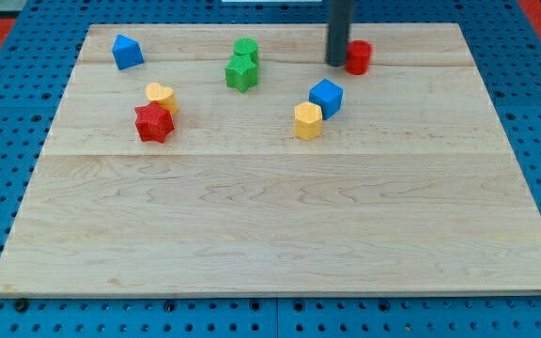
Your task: Separate the green blocks
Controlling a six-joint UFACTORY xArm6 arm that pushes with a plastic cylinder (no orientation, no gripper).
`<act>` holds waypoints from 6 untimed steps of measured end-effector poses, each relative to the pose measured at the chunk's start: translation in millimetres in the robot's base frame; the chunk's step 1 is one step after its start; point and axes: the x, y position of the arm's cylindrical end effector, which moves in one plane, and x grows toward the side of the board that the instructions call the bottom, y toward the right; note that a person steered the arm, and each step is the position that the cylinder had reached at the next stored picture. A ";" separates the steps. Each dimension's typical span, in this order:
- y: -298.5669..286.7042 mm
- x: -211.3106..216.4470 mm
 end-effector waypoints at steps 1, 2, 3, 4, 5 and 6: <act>-16.0 -6.8; -95.1 -29.2; -158.1 -13.7; -183.1 36.5; -189.9 72.3; -261.1 68.4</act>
